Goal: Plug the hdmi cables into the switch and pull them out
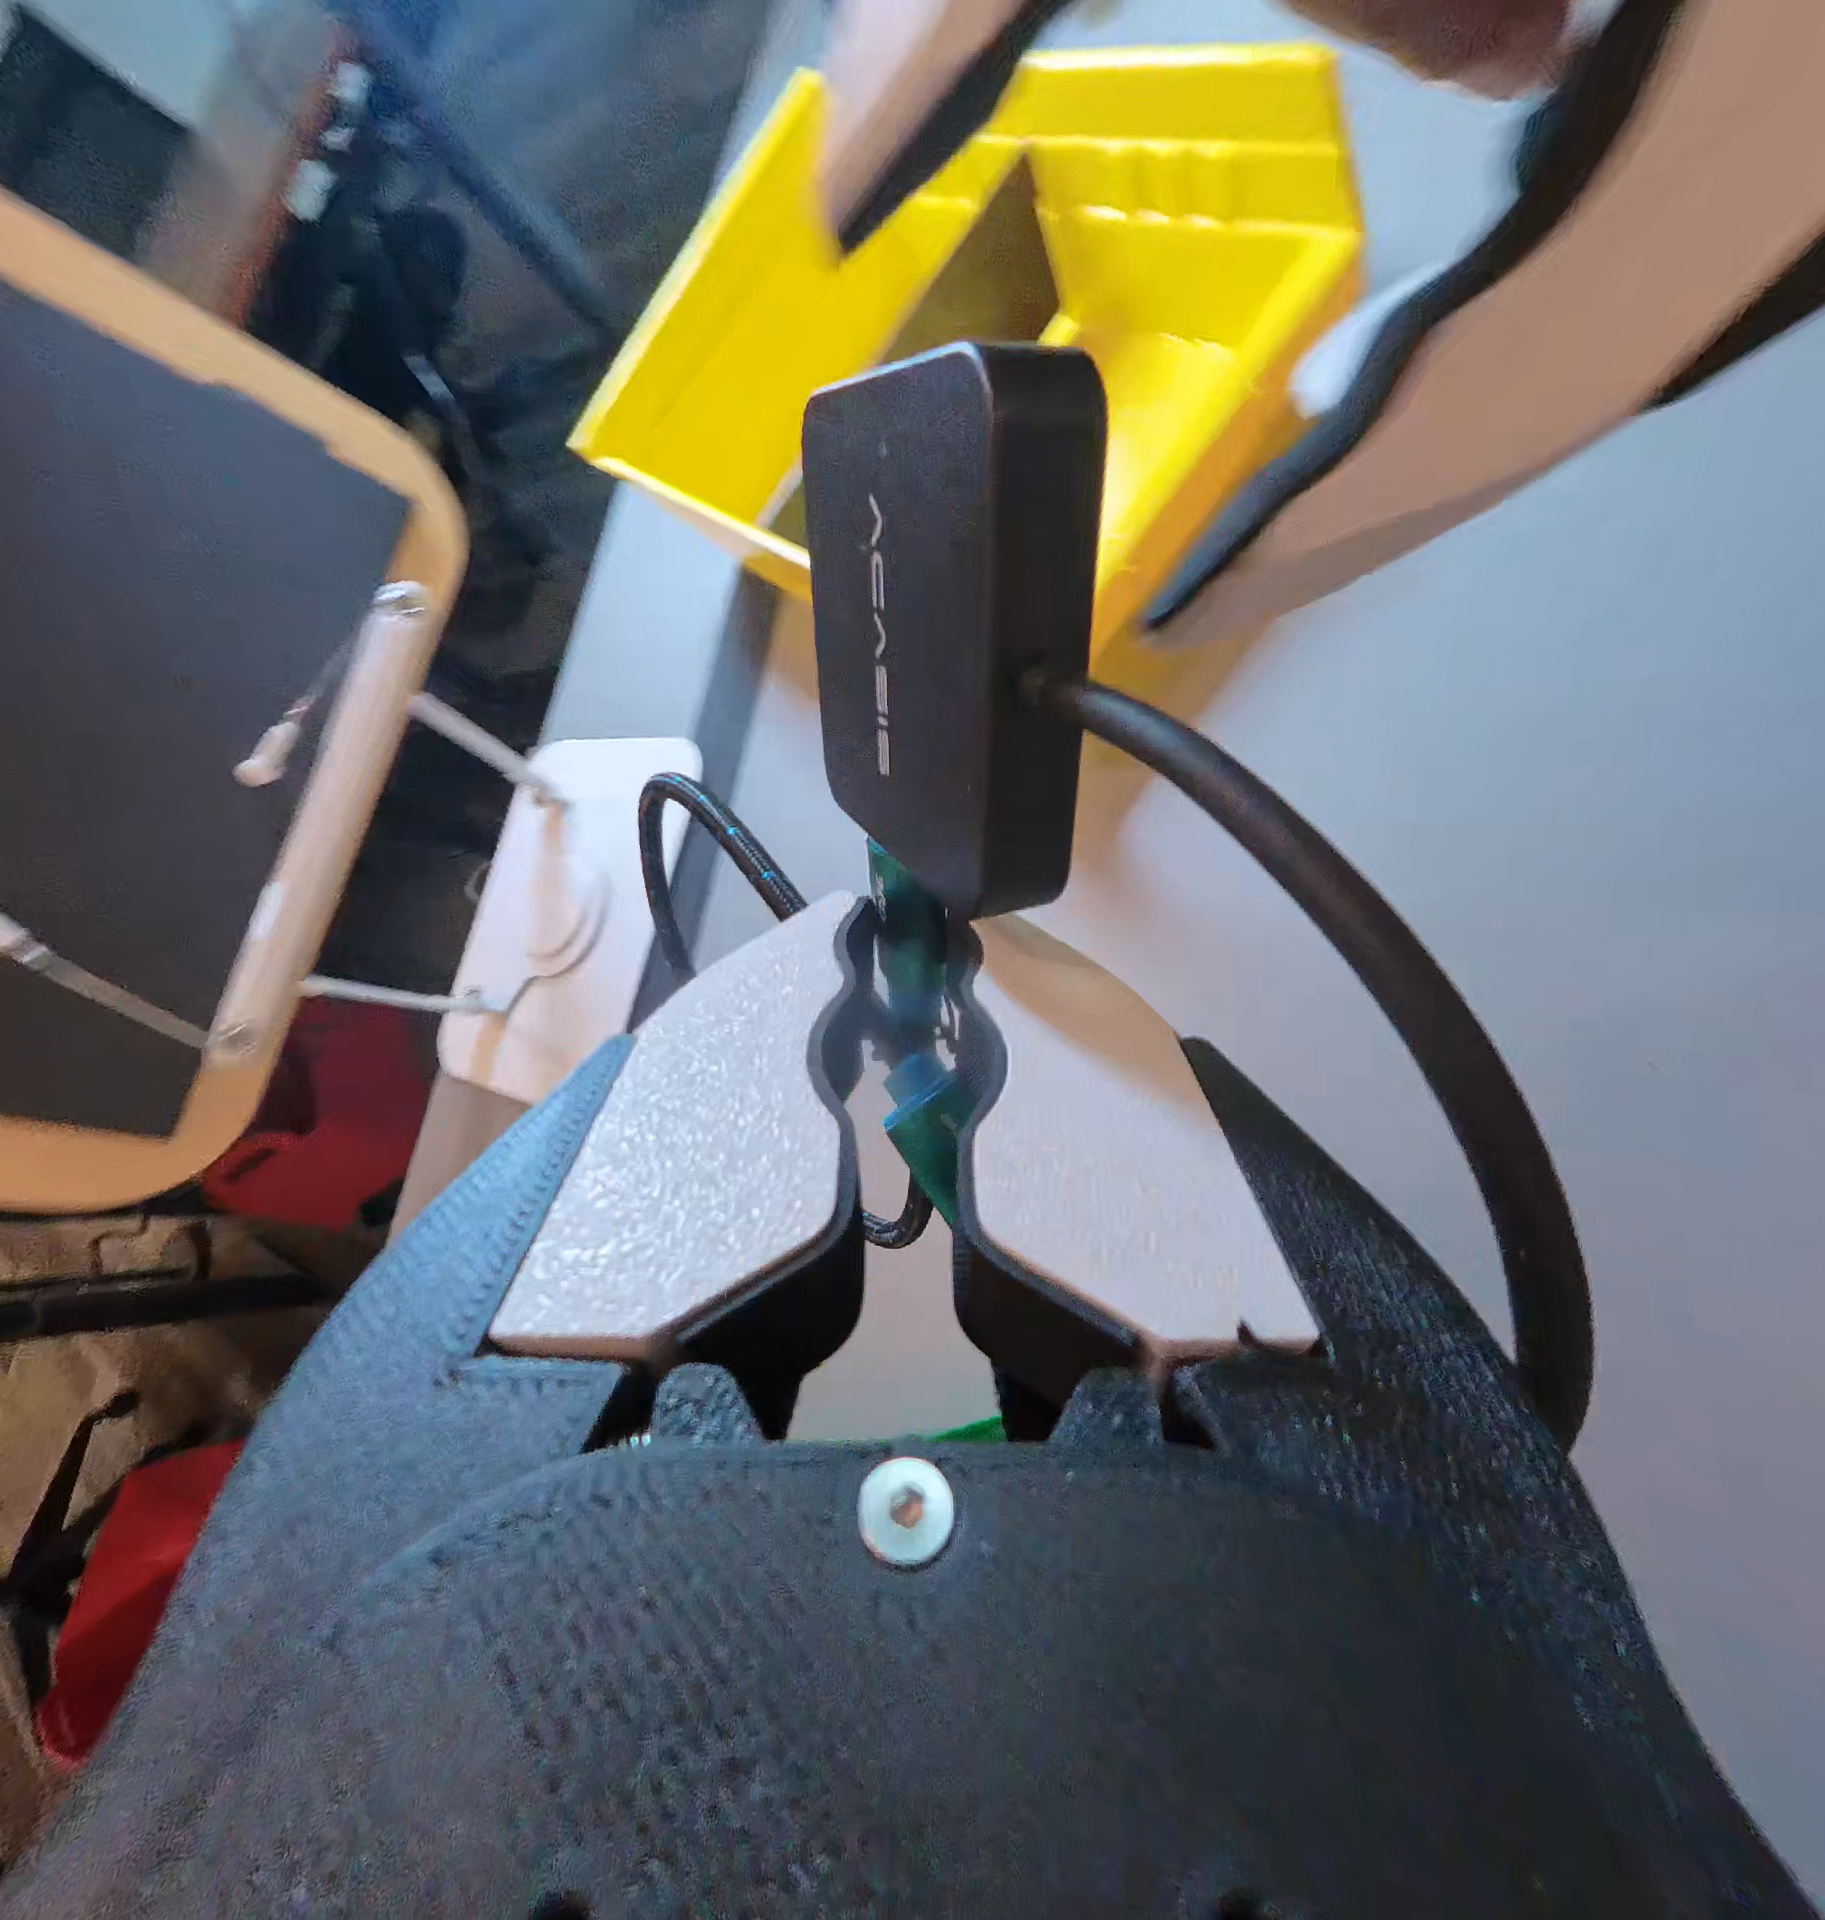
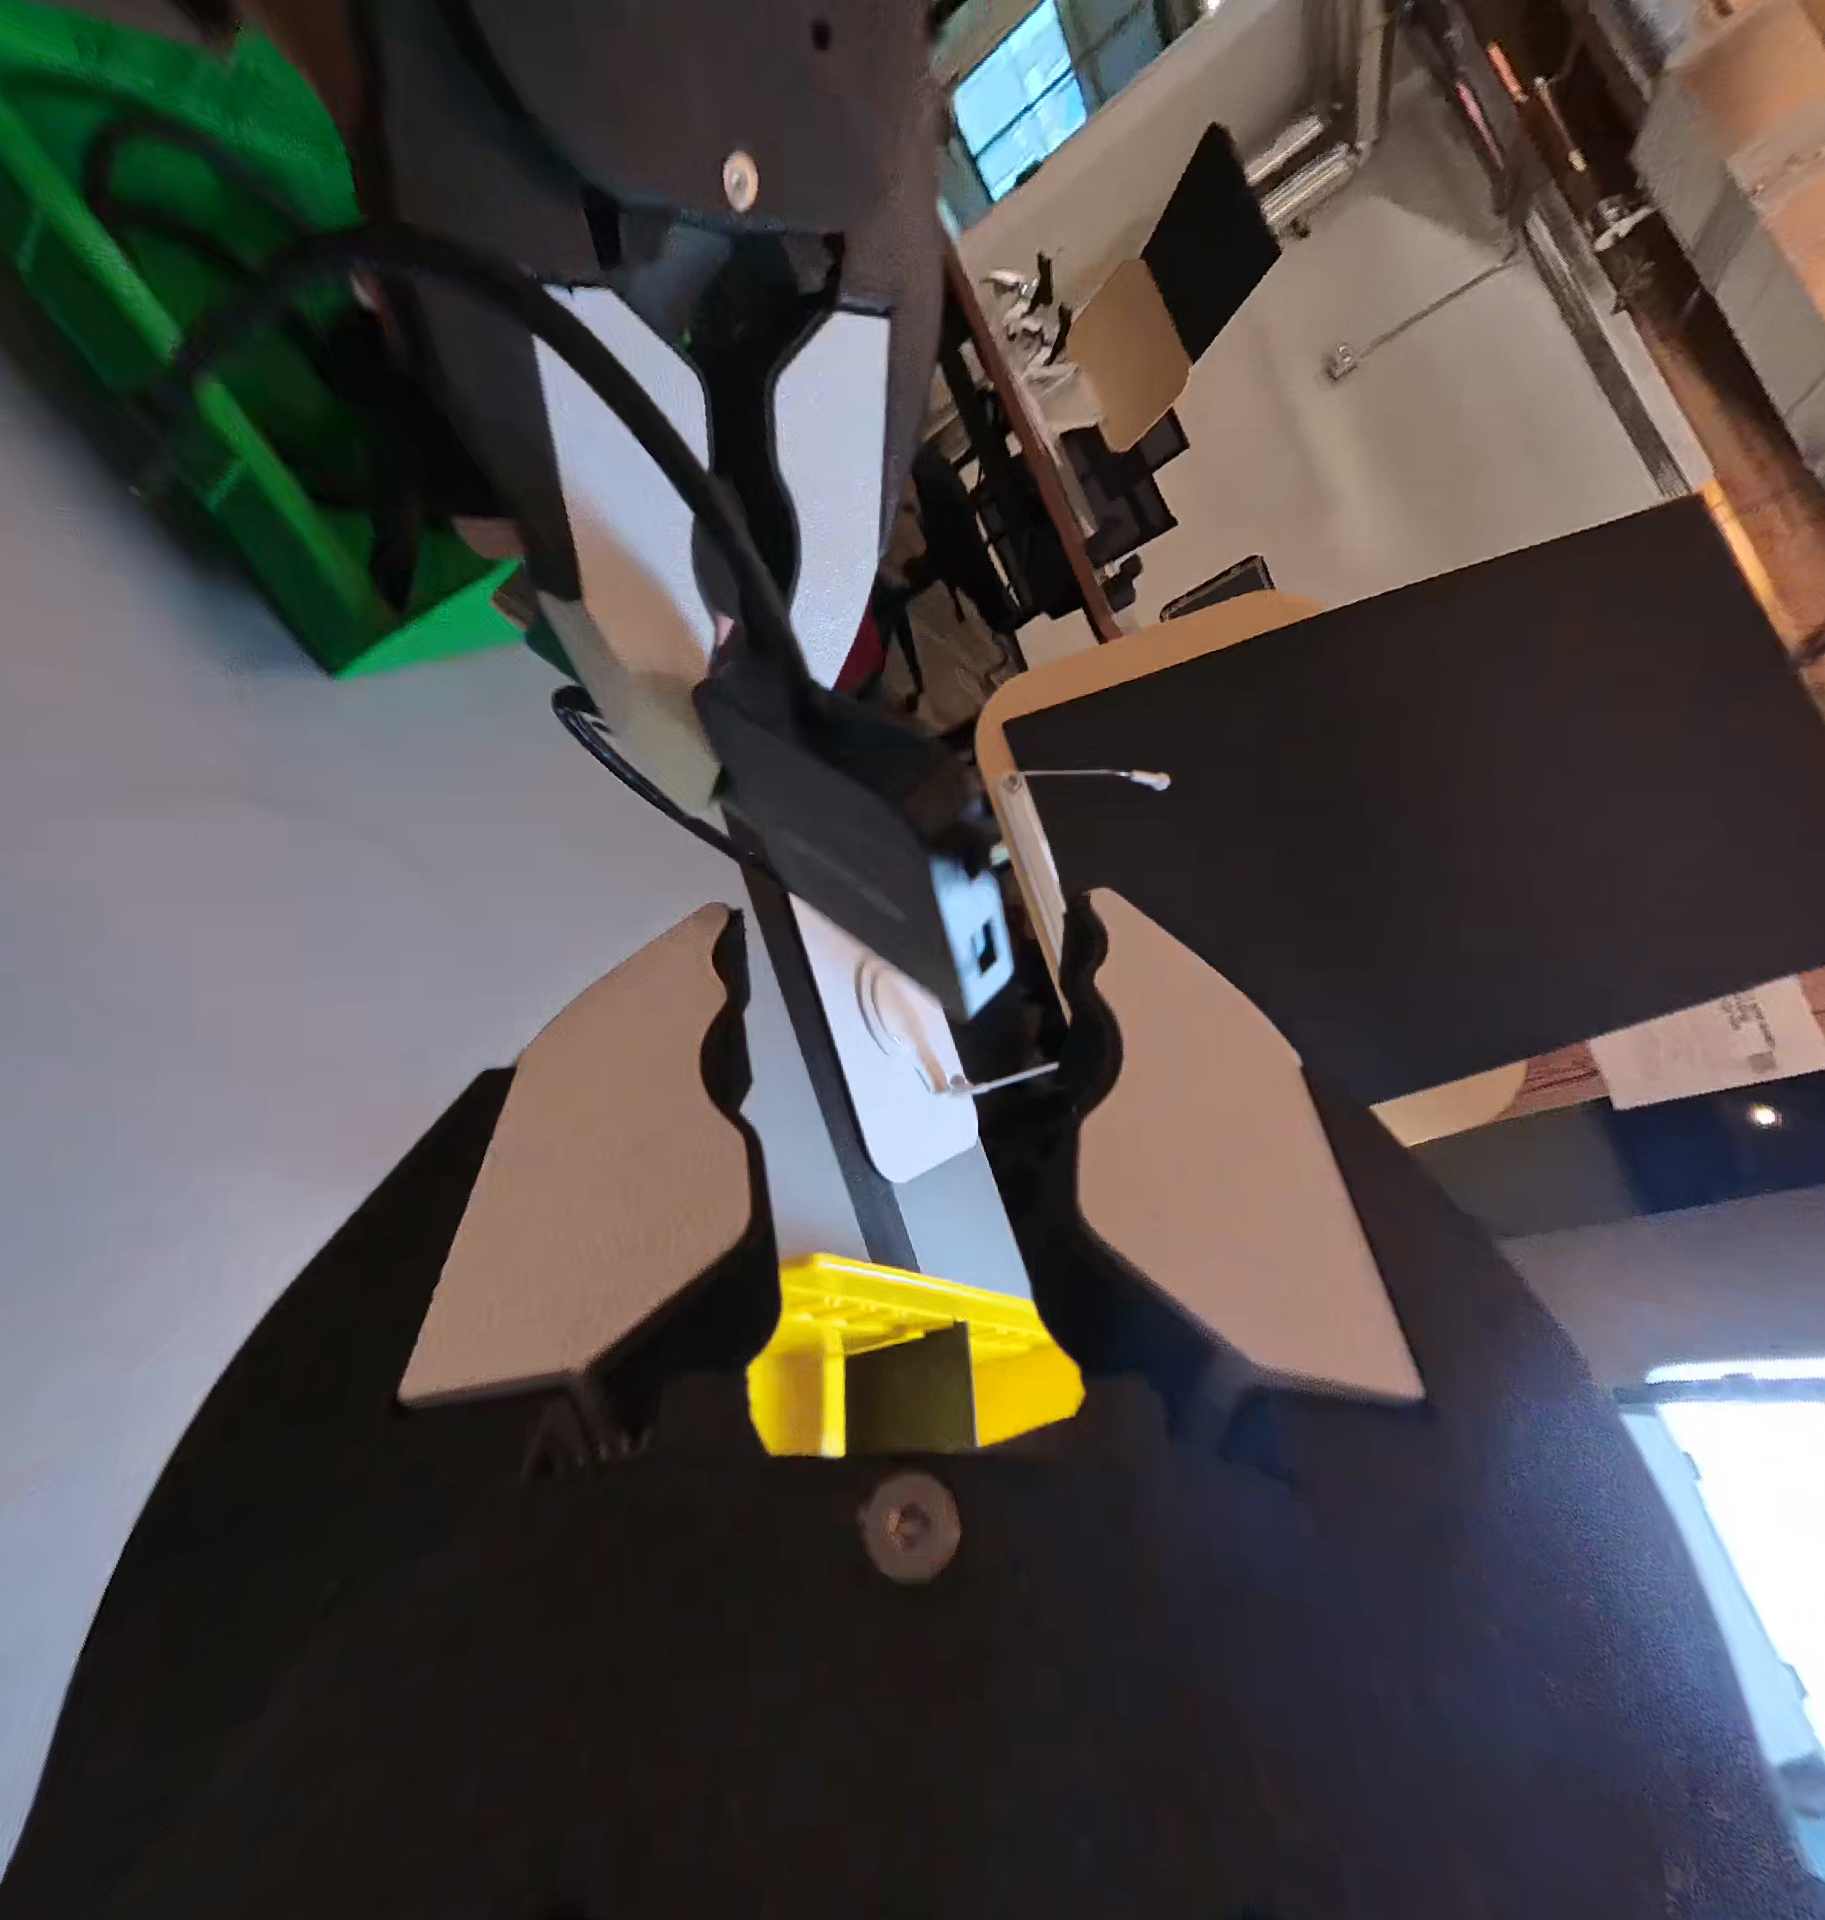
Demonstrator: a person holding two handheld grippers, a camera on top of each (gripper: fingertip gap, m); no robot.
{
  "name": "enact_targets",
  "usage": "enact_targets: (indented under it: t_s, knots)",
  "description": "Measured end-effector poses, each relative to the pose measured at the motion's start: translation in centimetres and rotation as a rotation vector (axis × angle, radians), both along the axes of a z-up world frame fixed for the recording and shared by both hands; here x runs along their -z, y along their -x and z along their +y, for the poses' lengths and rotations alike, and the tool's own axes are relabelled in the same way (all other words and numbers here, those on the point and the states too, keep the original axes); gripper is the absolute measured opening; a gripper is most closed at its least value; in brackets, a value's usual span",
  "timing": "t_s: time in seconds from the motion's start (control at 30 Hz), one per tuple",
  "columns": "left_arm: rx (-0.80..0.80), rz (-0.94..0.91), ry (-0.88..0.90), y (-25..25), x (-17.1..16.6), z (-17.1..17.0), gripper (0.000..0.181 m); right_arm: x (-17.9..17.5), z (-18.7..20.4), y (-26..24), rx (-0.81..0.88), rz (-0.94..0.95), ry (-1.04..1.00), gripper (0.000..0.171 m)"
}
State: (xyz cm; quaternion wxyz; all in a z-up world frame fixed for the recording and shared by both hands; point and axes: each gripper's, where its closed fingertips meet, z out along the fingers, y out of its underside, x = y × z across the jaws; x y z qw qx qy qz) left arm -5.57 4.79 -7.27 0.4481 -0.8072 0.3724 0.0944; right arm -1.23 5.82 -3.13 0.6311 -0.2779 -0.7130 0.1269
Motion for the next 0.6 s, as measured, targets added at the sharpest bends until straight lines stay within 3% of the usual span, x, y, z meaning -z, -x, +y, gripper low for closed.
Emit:
enact_targets:
  t_s: [0.13,0.27,0.37,0.47,0.6]
  knots:
    - [0.065,0.078,0.095,-1.6,2.8,-0.6,0.013,3.3,-0.7,1.1,-0.079,-0.091,-0.115,0.037]
    - [0.08,0.03,0.082,-1.0,2.5,-1.0,0.013,3.5,-1.3,0.8,-0.139,-0.09,-0.119,0.024]
    - [0.128,-0.071,-0.077,-1.3,-1.1,-1.4,0.014,1.9,-1.3,-0.2,-0.188,-0.043,-0.03,0.016]
    - [0.075,-0.194,-0.348,0.1,-7.3,-2.1,0.012,-0.7,-0.5,-1.9,-0.215,0.036,0.064,0.014]
    - [0.091,-0.43,-0.607,2.4,-13.7,-5.4,0.014,-5.7,0.8,-5.2,-0.255,0.237,0.201,0.014]
